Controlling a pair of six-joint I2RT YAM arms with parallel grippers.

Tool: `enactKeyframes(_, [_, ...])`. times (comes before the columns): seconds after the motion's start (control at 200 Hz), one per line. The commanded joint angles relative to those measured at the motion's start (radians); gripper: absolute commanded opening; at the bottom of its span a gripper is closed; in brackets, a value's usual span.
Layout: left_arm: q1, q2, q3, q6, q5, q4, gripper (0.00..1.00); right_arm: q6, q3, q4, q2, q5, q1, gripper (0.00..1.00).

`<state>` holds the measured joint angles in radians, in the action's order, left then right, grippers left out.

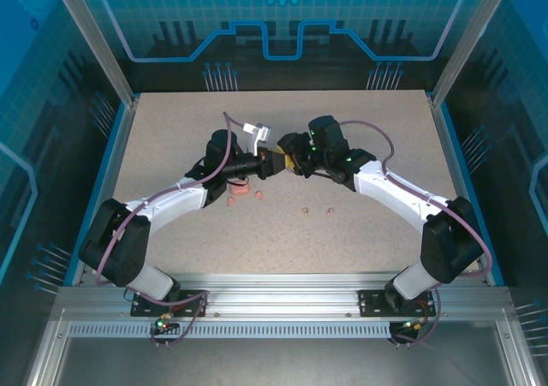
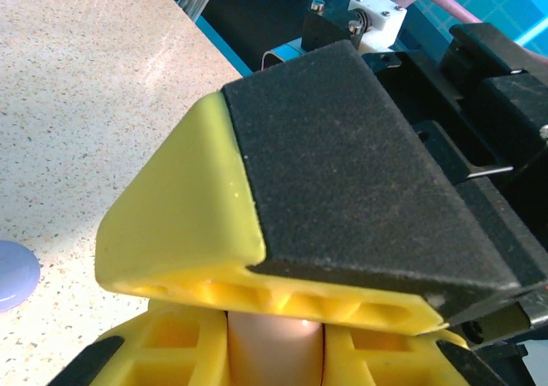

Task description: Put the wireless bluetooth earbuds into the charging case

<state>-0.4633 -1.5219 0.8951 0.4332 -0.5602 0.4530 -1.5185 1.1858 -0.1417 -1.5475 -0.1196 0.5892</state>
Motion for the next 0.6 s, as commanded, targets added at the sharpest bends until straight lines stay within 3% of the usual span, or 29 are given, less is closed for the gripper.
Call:
enactKeyframes(0.0, [0.000,0.021,0.006,-0.043,0.038,0.016,0.26,0.009,0.024,-0.028,0.001,0.028,-0.002,0.31])
enactKeyframes(0.15, [0.002,0.025,0.002,-0.045,0.042,0.016,0.35,0.010,0.022,-0.035,0.002,0.027,-0.005,0.31])
enactKeyframes(0.32, [0.006,0.031,-0.002,-0.047,0.044,0.016,0.38,0.008,0.008,-0.038,0.012,0.032,-0.011,0.31])
enactKeyframes(0.595, [0.005,0.003,0.007,-0.023,0.011,0.044,0.38,0.010,0.013,-0.017,0.003,0.008,-0.013,0.30])
